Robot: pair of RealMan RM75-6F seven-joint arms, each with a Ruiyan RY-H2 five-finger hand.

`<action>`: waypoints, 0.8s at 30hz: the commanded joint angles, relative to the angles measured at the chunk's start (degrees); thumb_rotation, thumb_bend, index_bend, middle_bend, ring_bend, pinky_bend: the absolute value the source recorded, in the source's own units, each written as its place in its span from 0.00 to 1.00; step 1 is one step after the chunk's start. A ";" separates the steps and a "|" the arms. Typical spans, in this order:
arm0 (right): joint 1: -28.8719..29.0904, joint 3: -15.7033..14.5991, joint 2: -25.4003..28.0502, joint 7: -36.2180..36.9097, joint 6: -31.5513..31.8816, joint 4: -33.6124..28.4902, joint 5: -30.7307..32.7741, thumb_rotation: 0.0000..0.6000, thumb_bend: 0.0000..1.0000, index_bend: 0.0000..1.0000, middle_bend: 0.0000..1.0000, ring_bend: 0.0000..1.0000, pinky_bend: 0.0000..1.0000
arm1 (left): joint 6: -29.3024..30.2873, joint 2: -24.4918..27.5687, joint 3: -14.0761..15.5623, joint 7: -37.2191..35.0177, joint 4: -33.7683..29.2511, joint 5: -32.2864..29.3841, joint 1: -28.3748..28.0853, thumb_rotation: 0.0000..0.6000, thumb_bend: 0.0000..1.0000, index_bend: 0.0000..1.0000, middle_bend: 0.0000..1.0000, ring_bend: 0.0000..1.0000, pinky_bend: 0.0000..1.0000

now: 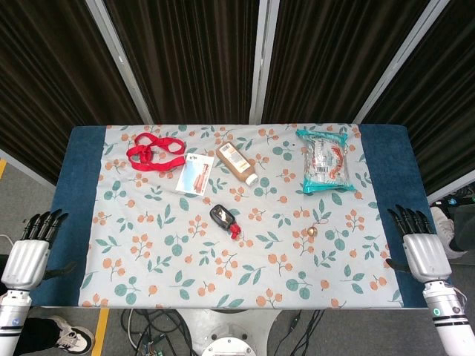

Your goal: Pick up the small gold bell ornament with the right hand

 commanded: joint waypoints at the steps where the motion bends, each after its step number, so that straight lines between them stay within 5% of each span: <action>1: 1.32 0.61 0.24 -2.07 -2.12 -1.21 0.18 1.00 0.02 0.00 0.00 0.00 0.00 | -0.02 -0.03 -0.05 -0.20 0.14 -0.05 -0.01 1.00 0.00 0.09 0.03 0.00 0.04; 8: 6.17 2.82 -0.41 -8.79 -7.83 -3.66 0.27 1.00 0.09 0.00 0.00 0.00 0.00 | -0.46 -0.08 -0.09 -0.68 0.60 -0.24 -0.20 1.00 0.00 0.09 0.03 0.00 0.04; 16: 16.34 6.89 -3.17 -19.51 -21.37 -5.39 6.76 1.00 0.10 0.01 0.00 0.00 0.00 | 1.01 -0.06 -0.11 -1.66 1.19 0.46 0.25 1.00 0.00 0.09 0.03 0.00 0.04; 24: 23.92 8.60 -8.65 -26.07 -29.69 -3.01 15.17 1.00 0.11 0.15 0.00 0.00 0.00 | 1.08 -0.34 -0.12 -2.75 2.27 0.23 0.43 1.00 0.00 0.09 0.03 0.00 0.04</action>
